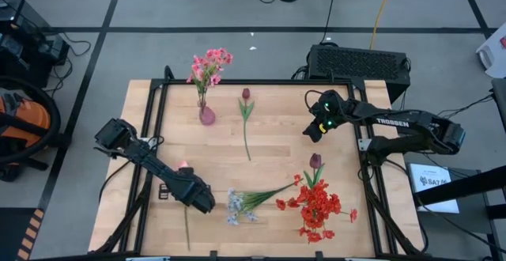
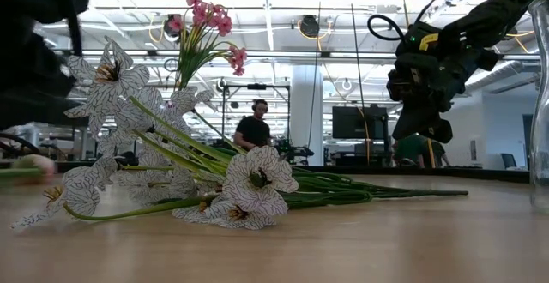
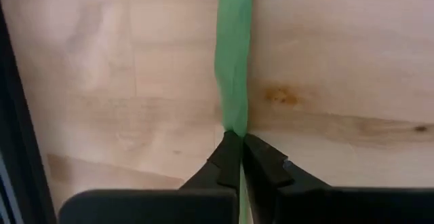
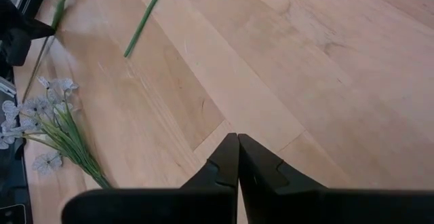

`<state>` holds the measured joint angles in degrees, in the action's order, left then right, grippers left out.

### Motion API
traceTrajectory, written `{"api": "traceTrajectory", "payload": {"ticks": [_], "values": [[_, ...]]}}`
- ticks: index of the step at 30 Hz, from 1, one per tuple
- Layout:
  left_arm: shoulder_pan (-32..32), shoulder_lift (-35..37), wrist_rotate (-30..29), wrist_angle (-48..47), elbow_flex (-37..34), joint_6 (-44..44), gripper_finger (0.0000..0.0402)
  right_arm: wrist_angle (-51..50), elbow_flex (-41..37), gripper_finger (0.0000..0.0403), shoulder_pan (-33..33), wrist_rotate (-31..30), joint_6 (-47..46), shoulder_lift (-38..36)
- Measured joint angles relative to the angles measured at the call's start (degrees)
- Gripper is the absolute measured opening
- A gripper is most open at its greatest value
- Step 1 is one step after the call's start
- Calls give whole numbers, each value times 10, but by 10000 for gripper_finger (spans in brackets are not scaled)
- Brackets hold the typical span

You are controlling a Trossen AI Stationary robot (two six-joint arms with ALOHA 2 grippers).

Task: Sort flowers into vase by color
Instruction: Put the pink tulip flower into the pink vase

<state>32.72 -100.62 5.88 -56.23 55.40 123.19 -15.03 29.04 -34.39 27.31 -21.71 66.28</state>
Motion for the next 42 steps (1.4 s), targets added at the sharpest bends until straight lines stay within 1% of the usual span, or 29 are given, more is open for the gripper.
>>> {"api": "traceTrajectory", "payload": {"ticks": [1, 3, 8, 11, 14, 17, 18, 21, 26, 29, 31, 33, 35, 37, 40, 42], "values": [[-4, 5, -13, -1, 0, -5, 11, 0, 0, 0, 0, 0, 0, 0], [-14, 26, -62, 7, 1, -8, 11, 0, 0, 0, 0, 0, 0, 0], [-28, 112, -271, 13, 2, -45, 8, 3, 0, 0, 0, 0, 0, 0], [-44, 179, -380, -1, 3, -107, 4, 2, 0, 0, 0, 0, -1, 0], [-59, 246, -465, -9, 3, -220, 3, 2, 0, 0, 0, 0, -1, 0], [-76, 309, -576, -6, 3, -371, 2, 2, 0, 0, 0, 0, -18, 0], [-81, 329, -606, -2, 3, -419, 2, 2, 0, 0, 0, 0, -23, 0], [-101, 381, -663, 5, 3, -522, 1, 2, 0, 0, 0, -2, -30, 0], [-142, 438, -708, -1, 3, -557, 1, 2, 0, 0, 0, -3, -61, 0], [-165, 458, -755, 3, -9, -610, 0, 3, 0, 0, 0, -4, -75, 0], [-180, 474, -764, 3, -18, -635, 0, 4, 0, 0, 0, -13, -79, 0], [-193, 493, -758, 6, -29, -655, 0, 6, 0, 0, 0, -25, -87, 0], [-201, 515, -738, 35, -44, -692, 0, 7, 0, 0, 0, -41, -103, 0], [-209, 540, -701, 95, -66, -766, 0, 7, 0, 0, 0, -50, -113, 0], [-229, 574, -631, 242, -113, -913, 0, 8, 0, 0, 0, -50, -121, 0], [-250, 595, -552, 354, -152, -1022, 0, 12, 0, 0, 0, -51, -122, 0]]}}
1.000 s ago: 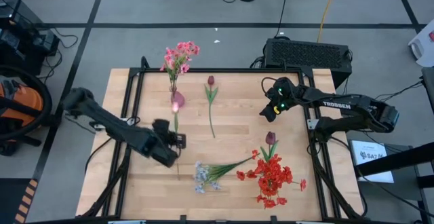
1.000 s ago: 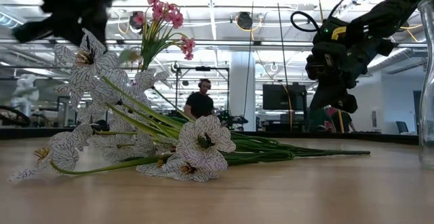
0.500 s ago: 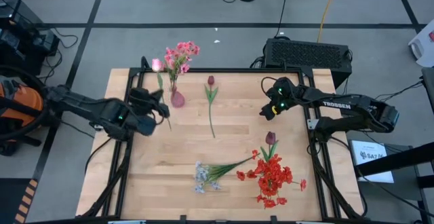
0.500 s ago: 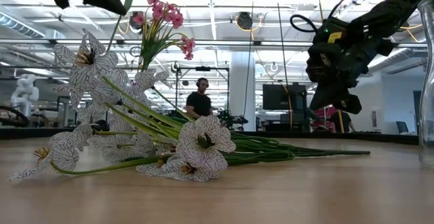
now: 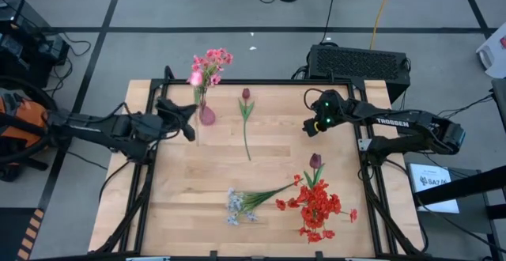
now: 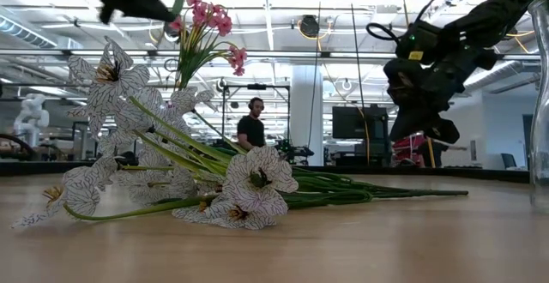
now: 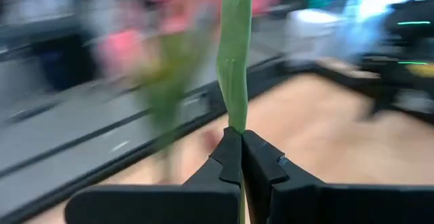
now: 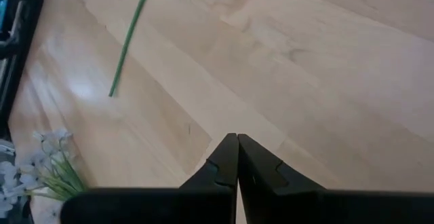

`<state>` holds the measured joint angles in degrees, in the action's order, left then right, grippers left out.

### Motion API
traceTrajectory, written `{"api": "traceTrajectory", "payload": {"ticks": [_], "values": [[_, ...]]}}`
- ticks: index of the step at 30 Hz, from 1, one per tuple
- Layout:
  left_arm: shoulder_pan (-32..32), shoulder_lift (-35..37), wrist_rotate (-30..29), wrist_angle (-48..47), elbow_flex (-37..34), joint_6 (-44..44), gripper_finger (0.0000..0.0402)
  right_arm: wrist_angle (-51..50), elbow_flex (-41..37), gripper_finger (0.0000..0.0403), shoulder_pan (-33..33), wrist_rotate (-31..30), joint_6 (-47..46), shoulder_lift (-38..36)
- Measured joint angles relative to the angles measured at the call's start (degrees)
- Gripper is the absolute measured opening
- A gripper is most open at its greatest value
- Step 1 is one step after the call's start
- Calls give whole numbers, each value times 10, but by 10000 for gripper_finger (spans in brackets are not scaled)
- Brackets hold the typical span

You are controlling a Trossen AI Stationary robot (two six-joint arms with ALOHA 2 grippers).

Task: Sort flowers into vase by color
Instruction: Put the pink tulip flower into the pink vase

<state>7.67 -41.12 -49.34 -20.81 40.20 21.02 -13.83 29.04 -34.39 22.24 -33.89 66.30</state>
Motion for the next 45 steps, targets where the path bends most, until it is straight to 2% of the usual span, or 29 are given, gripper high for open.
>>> {"api": "traceTrajectory", "payload": {"ticks": [3, 5, 12, 16, 20, 29, 35, 40, 45], "values": [[-41, 27, 125, 148, -58, -111, 0, 15, 0, 0, 0, -2, -17, 0], [-68, 42, 172, 204, -86, -157, 0, 32, 0, 0, 0, -13, -29, 0], [-166, 121, 337, 244, -124, -228, 0, 78, 0, 0, 0, -17, -45, 0], [-227, 171, 361, 243, -125, -262, 0, 92, 0, 0, 0, -18, -55, 0], [-296, 202, 414, 245, -125, -278, 0, 92, 0, 0, 0, -30, -60, 0], [-445, 187, 523, 274, -125, -255, 0, 93, 0, 0, 0, -31, -60, 0], [-481, 169, 527, 303, -125, -243, 0, 93, 0, 0, 0, -31, -60, 0], [-486, 137, 530, 353, -125, -230, 0, 93, 0, 0, 0, -30, -60, 0], [-486, 99, 530, 361, -125, -234, 0, 93, 0, 0, 0, -29, -60, 0]]}}
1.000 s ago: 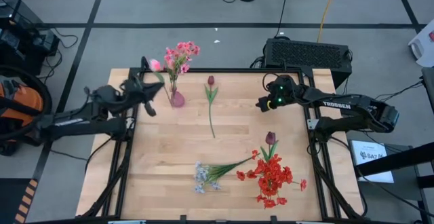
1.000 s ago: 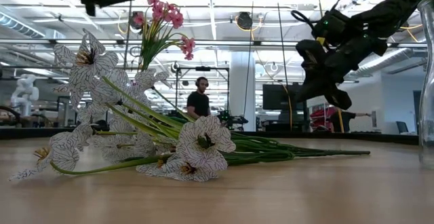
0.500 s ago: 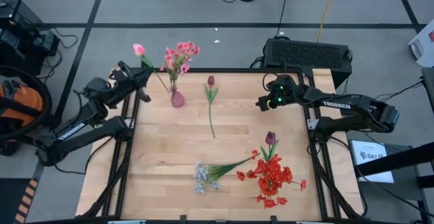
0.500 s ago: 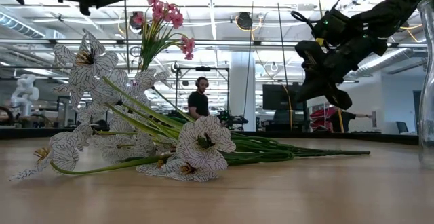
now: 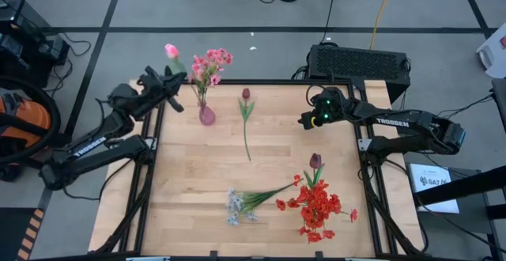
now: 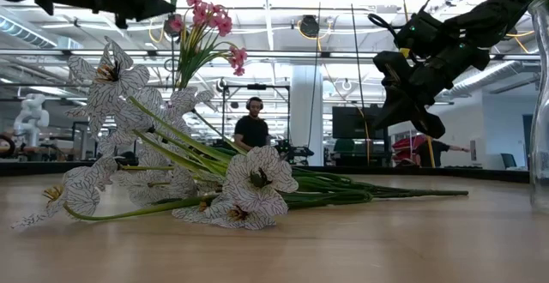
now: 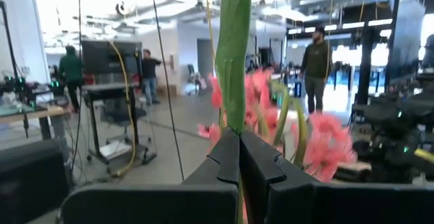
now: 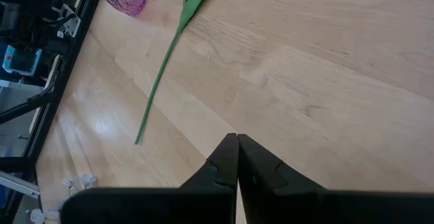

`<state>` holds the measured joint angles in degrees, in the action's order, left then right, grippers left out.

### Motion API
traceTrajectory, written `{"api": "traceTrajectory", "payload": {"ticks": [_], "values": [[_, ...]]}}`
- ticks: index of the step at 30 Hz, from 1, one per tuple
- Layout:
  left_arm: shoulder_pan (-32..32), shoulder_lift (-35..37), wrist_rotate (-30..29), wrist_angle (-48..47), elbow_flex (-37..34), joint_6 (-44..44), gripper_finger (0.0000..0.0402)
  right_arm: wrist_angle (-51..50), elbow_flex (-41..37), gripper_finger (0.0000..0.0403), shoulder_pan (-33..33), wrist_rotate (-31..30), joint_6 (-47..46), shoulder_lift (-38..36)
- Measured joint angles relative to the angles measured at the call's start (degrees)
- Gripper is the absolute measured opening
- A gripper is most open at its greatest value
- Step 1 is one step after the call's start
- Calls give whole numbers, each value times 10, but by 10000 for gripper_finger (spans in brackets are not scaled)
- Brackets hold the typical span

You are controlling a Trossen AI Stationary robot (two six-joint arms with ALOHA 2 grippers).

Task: Sort flowers into vase by color
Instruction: Put the pink tulip flower into the pink vase

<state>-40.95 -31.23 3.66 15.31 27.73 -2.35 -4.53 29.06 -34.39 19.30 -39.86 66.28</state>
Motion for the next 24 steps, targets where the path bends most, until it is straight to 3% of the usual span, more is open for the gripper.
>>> {"api": "traceTrajectory", "payload": {"ticks": [17, 24], "values": [[0, -25, -24, -54, -1, -41, 0, 0, 0, 0, 0, -1, 0, 0], [1, -23, -19, 18, -76, 21, 0, 0, 0, 0, 0, -2, 0, 0]]}}
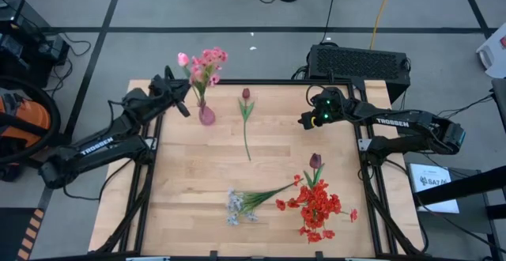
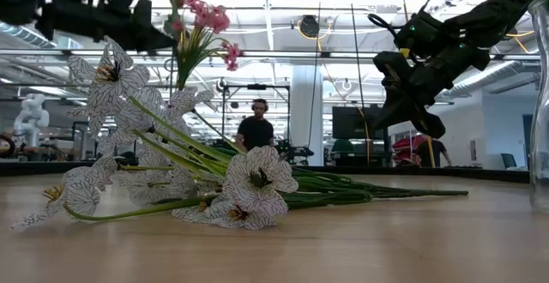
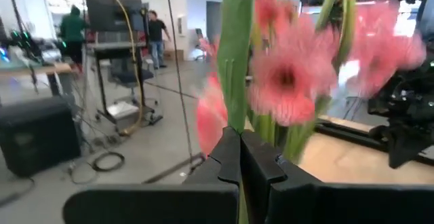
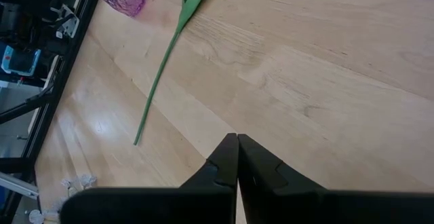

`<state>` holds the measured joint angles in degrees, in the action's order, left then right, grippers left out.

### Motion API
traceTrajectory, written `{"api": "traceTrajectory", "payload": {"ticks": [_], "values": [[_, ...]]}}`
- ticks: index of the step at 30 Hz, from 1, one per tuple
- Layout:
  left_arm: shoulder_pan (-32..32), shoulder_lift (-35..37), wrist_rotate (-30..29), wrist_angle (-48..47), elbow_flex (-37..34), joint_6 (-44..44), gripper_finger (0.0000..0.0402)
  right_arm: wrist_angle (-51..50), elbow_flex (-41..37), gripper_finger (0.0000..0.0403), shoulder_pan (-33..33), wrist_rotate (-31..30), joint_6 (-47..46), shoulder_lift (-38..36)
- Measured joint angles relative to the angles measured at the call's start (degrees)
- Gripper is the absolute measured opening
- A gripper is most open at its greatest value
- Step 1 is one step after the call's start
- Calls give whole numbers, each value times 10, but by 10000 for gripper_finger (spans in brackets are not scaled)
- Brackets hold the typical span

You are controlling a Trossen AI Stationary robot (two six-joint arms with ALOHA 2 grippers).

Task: Sort flowers into vase by color
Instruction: Put the pink tulip flower into the pink vase

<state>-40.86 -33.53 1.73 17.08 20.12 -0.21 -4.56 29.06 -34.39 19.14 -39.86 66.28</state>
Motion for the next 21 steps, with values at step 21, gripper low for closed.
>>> {"api": "traceTrajectory", "payload": {"ticks": [21], "values": [[0, 0, 15, 62, -100, 14, 17, 0, 0, 0, 0, -10, -2, 0]]}}
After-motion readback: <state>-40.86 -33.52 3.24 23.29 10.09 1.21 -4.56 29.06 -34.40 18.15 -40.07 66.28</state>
